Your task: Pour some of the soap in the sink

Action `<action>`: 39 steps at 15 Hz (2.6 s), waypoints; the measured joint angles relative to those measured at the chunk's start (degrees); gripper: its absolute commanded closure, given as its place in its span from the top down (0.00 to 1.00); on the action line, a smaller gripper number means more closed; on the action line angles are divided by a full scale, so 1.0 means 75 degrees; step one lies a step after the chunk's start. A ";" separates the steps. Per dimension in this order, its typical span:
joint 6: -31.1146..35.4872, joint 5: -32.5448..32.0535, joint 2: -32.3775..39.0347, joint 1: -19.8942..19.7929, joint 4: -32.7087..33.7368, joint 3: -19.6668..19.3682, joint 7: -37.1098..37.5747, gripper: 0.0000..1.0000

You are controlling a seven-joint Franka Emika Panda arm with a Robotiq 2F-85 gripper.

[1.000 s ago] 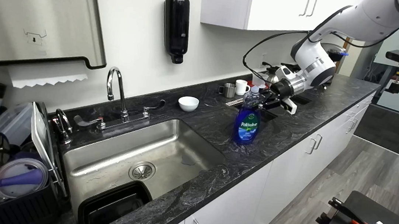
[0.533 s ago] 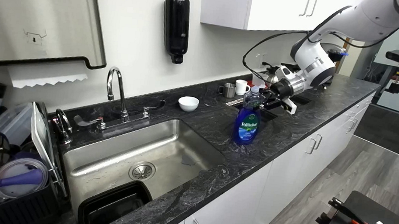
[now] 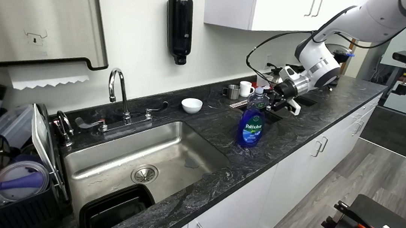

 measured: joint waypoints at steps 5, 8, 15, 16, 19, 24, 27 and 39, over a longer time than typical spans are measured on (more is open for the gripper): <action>-0.0001 -0.0029 0.0005 0.0000 0.0033 -0.0001 0.0000 1.00; -0.0001 -0.0098 0.0005 0.0000 0.0075 -0.0021 0.0001 1.00; -0.0001 -0.0295 0.0004 -0.0003 0.0179 -0.0171 0.0004 1.00; -0.0001 -0.0296 0.0004 -0.0003 0.0183 -0.0203 0.0004 1.00; -0.0001 -0.0296 0.0004 -0.0004 0.0186 -0.0266 0.0004 1.00; -0.0001 -0.0298 0.0004 -0.0011 0.0192 -0.0351 0.0009 1.00; 0.0000 -0.0326 0.0002 -0.0015 0.0212 -0.0476 0.0024 1.00; 0.0013 -0.0806 -0.0014 -0.0150 0.0347 -0.0834 0.0167 1.00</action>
